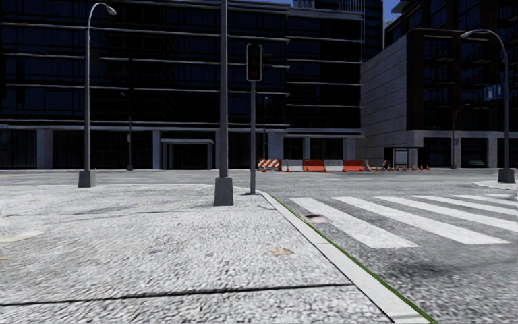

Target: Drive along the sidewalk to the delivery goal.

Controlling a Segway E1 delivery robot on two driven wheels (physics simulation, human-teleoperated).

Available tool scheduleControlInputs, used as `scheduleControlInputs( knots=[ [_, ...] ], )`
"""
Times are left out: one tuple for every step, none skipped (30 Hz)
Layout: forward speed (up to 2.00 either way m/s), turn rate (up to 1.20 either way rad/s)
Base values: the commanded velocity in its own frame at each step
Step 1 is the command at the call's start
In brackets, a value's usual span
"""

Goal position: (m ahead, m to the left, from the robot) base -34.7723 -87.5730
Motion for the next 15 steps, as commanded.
scheduleControlInputs(
  knots=[
    [0.99, 0.0],
    [0.99, 0.0],
    [0.99, 0.0],
    [0.99, 0.0],
    [0.99, 0.0],
    [0.99, 0.0],
    [0.99, 0.0],
    [1.04, 0.0],
    [1.28, 0.0],
    [2.0, 0.0],
    [2.0, 0.0],
    [2.0, 0.0],
    [2.0, 0.0],
    [2.0, 0.0],
    [2.0, 0.0]
  ],
)
